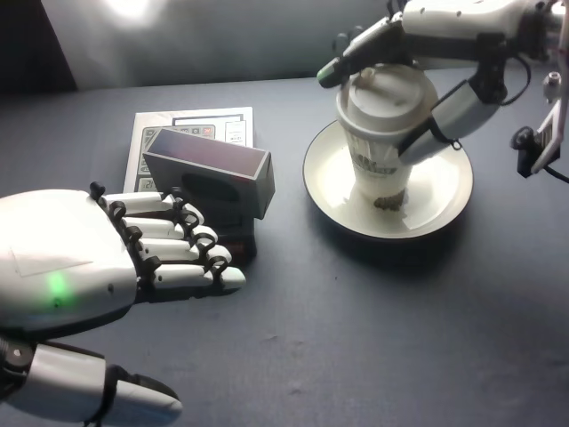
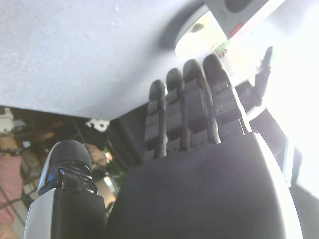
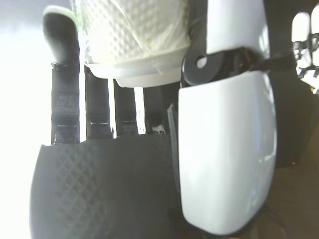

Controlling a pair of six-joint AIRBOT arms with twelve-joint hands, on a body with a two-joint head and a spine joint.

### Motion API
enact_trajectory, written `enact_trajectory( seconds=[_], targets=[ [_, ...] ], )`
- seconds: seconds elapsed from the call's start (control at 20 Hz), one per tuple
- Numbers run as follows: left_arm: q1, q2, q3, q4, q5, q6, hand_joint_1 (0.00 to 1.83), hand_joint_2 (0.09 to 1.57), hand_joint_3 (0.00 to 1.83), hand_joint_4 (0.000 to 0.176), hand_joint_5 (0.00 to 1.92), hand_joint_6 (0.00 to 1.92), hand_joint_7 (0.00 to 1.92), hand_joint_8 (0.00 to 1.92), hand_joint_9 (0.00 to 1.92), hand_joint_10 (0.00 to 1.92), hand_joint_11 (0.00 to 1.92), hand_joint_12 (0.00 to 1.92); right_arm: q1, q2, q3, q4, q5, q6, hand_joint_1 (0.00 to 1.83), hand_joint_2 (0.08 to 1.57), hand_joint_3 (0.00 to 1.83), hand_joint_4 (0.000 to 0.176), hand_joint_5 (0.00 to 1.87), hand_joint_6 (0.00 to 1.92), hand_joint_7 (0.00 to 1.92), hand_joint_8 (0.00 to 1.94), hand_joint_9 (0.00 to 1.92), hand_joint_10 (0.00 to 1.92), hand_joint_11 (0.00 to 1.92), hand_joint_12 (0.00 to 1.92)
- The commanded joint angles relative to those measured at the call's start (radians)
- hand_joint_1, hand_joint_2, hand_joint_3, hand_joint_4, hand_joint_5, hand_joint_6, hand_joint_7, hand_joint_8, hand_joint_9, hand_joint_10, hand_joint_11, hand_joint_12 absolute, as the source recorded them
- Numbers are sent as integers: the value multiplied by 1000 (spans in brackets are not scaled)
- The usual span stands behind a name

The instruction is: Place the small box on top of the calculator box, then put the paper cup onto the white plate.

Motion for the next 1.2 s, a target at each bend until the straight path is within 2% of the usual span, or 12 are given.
enact_trajectory(
  seconds=[0.0,0.1,0.4,0.55,0.6,0.7,0.75,0.8,0.85,0.9,1.0,1.15],
  targets=[
    [-15,0,6,-23,-82,-1,0,1211,2,0,224,3,253,5,230,4,0,450,-2,10,14,100,96,-5,1489,1105,0,0,904,998,1059,760,933,1028,748,1632],
    [-17,-1,7,-23,-80,-1,12,1211,0,0,235,4,259,4,235,4,0,461,-27,8,19,165,100,-11,1491,1095,0,0,929,976,1081,710,964,977,761,1608],
    [-20,-2,6,-22,-79,-1,0,1221,1,0,205,5,236,9,215,9,0,395,-73,9,19,235,152,-71,1489,1111,0,0,885,1011,1036,819,943,1020,728,1647],
    [-20,-2,6,-20,-79,-1,0,1228,1,0,212,3,235,3,218,3,0,409,-91,9,19,259,183,-106,1482,1158,2,0,769,1169,922,1005,818,1205,682,1715],
    [-22,-2,6,-20,-79,-1,0,1228,1,0,212,2,236,3,219,3,0,410,-101,9,19,269,190,-122,1384,1172,1,0,749,1247,920,1055,791,1342,573,1433],
    [-23,-2,6,-20,-78,-1,3,1229,1,0,212,2,249,7,228,6,0,394,-116,10,19,273,201,-124,1353,1198,3,0,657,1370,866,1123,789,1402,516,1303],
    [-23,-2,5,-20,-78,-1,5,1230,1,0,212,2,249,6,229,6,0,392,-121,10,19,275,204,-126,1449,1164,3,0,635,798,837,1139,781,1424,473,1306],
    [-23,-2,5,-20,-78,-1,20,1230,1,0,209,0,237,1,220,2,0,388,-125,11,19,277,204,-129,1412,1116,0,0,674,443,770,597,684,828,415,1256],
    [-23,-2,4,-20,-78,-1,10,1233,2,0,198,0,224,0,206,1,0,363,-128,13,19,277,205,-129,1352,1119,0,0,692,247,786,294,688,519,346,1259],
    [-23,-2,4,-20,-78,-1,16,1235,1,0,186,1,210,1,192,1,0,323,-130,14,19,277,206,-130,1339,1108,0,0,723,136,826,140,721,364,318,1273],
    [-23,-2,5,-20,-78,-1,27,1223,0,0,220,2,248,3,226,3,0,441,-131,18,19,277,206,-136,1297,1111,0,0,701,29,796,18,709,178,256,1247],
    [-24,-2,6,-20,-77,-1,5,1230,2,0,194,3,230,3,211,2,0,390,-133,20,19,274,204,-146,1291,1112,0,0,667,7,742,3,664,125,196,1258]
  ],
)
